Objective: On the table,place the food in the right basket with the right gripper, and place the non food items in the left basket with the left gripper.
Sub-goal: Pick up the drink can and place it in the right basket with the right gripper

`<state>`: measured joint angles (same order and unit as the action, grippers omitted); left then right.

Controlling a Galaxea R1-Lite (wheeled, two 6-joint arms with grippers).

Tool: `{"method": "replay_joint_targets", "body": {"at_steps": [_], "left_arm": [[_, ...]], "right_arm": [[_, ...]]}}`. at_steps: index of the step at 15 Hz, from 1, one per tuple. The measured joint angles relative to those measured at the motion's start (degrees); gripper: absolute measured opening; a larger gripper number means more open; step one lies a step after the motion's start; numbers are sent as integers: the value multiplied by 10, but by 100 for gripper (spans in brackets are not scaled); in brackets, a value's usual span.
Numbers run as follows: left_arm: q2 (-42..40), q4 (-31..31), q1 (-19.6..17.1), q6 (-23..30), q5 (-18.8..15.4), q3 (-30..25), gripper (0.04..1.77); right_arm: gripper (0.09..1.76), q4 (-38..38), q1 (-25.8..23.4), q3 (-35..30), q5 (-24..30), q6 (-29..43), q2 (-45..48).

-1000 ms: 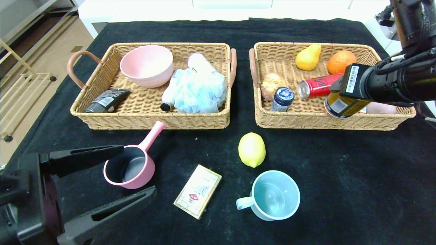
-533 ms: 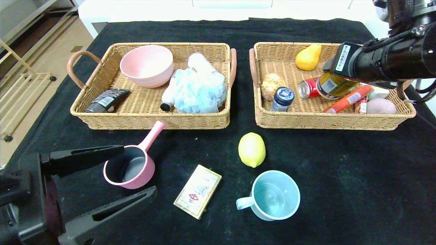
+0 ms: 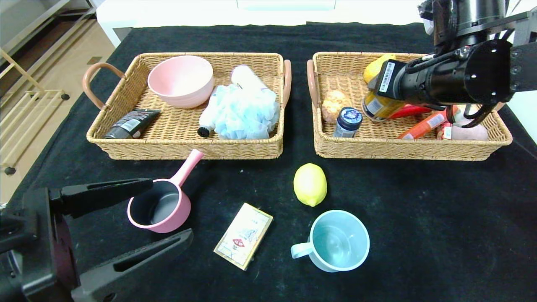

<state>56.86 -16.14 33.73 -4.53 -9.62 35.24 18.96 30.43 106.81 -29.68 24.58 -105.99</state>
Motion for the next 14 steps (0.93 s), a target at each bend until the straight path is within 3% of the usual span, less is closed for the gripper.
{"method": "replay_joint_targets", "body": {"at_steps": [7,14], "left_arm": [[-1,0,0,0,0,0,172],[-1,0,0,-1,0,0,172]], "right_arm": [[118,-11,11,0,1,-8,-18],[149,-7,11,0,1,-8,-16]]}}
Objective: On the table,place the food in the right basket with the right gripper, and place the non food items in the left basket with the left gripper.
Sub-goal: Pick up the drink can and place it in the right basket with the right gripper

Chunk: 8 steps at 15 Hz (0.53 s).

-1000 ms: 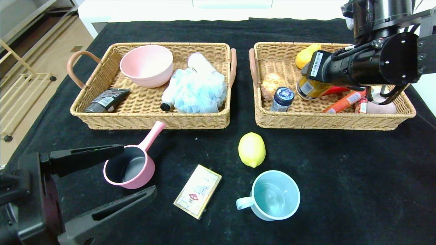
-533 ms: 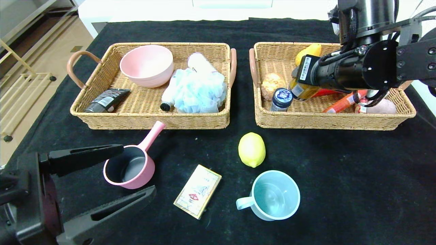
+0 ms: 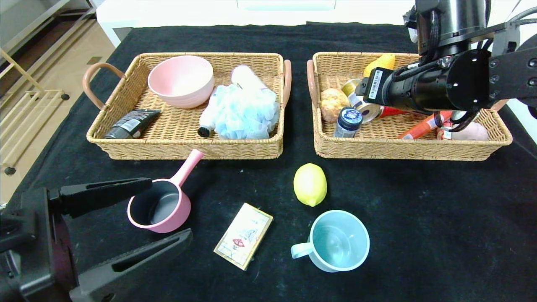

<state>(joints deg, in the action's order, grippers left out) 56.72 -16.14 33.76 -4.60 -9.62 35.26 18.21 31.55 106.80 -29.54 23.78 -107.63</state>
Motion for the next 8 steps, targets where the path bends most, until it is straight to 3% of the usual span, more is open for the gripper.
{"method": "replay_joint_targets", "body": {"at_steps": [8], "left_arm": [[-1,0,0,0,0,0,172]], "right_arm": [[163,64,24,-14,1,5,40]]}}
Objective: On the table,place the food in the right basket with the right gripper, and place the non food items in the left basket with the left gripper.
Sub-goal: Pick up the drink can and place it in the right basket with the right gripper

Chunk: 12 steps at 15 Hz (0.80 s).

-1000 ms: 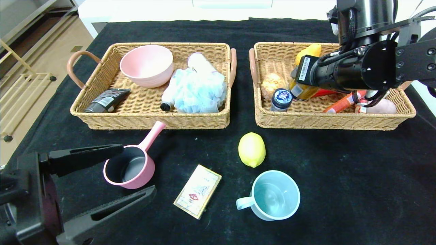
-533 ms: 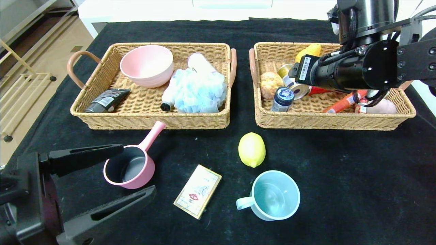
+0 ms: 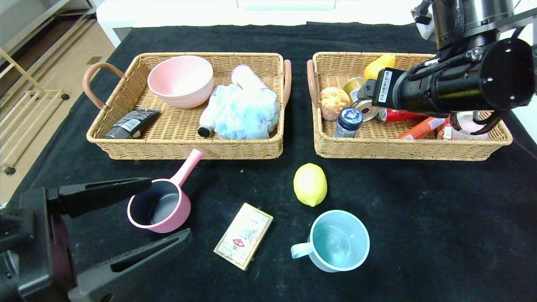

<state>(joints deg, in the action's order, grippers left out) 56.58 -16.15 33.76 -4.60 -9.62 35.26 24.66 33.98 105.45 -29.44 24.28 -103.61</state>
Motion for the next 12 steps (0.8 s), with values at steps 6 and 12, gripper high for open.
{"method": "replay_joint_targets", "body": {"at_steps": [6,12], "left_arm": [[1,0,0,-1,0,-1,172],[-3,-3,-1,-10,9,1,172]], "right_arm": [[167,50,88,-56,-1,34,64],[169,83,172,-61,-6,83,33]]}}
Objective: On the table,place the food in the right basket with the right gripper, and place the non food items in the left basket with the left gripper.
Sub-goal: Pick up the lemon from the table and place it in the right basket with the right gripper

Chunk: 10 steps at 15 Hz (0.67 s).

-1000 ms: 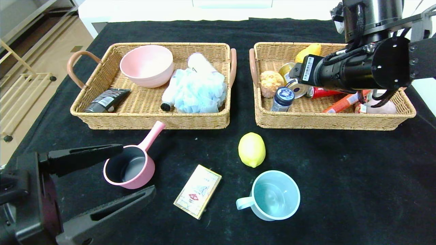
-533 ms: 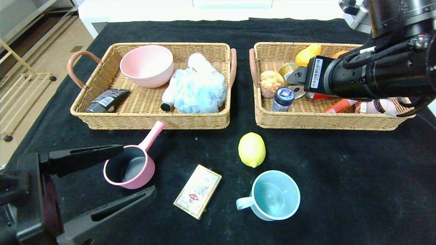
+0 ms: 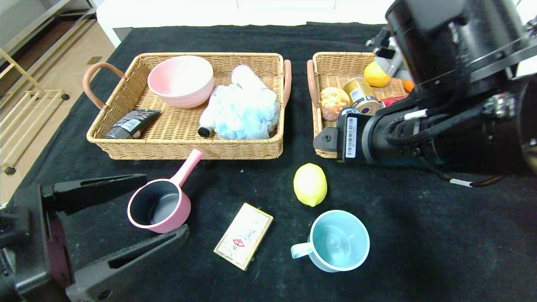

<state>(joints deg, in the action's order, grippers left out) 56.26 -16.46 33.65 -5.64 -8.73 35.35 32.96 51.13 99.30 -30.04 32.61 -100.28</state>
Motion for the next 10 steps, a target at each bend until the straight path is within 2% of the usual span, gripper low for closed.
{"method": "replay_joint_targets", "body": {"at_steps": [4,8,10], "left_arm": [[-7,3,0,-9,-1,-2,172],[-11,3,0,-22,-3,-4,172],[-12,3,0,-22,-2,-4,172]], "right_arm": [[170,-2,24,7,-43,0,-62],[170,-2,26,29,-49,6,-109],[170,-4,23,32,-68,9,-126]]}}
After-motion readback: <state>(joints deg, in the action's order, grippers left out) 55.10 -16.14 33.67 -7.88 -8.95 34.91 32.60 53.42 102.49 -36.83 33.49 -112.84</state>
